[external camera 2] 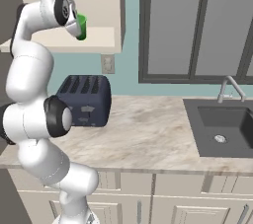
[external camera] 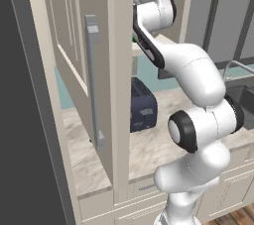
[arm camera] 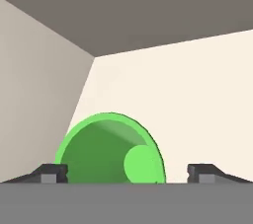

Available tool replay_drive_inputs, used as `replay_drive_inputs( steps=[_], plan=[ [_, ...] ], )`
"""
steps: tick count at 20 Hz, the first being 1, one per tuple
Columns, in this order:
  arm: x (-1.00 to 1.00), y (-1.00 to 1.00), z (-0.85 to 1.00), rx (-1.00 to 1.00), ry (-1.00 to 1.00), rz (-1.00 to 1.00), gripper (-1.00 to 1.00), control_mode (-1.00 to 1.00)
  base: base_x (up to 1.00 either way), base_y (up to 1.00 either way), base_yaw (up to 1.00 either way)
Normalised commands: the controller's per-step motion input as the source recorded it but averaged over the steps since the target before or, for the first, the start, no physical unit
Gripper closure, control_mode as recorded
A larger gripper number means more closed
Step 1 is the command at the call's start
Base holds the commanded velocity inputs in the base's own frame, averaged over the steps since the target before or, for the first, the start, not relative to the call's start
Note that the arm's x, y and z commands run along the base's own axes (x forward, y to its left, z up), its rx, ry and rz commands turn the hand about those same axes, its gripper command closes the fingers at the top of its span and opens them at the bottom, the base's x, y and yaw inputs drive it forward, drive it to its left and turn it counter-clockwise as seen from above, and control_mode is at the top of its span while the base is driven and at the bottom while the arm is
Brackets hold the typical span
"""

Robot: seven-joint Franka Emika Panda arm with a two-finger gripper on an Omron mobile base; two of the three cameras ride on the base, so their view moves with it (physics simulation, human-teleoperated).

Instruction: Move the cup from next to the sink to the open cabinet. Then, move the bowl with the lemon to the fridge to clear the area for faucet cleaning.

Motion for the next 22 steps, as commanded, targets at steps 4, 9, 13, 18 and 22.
replay_drive_inputs(
  steps=[4,9,13,18,22],
  plan=[
    [0.0,0.0,0.32,-0.09,-0.13,-0.02,-1.0,-1.0,0.0,0.0,0.0],
    [0.0,0.0,0.17,-0.13,-0.15,-0.02,-1.0,-1.0,0.0,0.0,0.0],
    [0.0,0.0,0.08,-0.1,-0.1,-0.01,-1.0,-1.0,0.0,0.0,0.0],
    [-0.4,0.04,0.0,-0.01,-0.07,-0.01,-1.0,-1.0,0.0,0.0,0.0],
    [-1.0,0.05,0.0,-0.02,-0.27,-0.06,-1.0,-1.0,0.0,0.0,0.0]
  ],
)
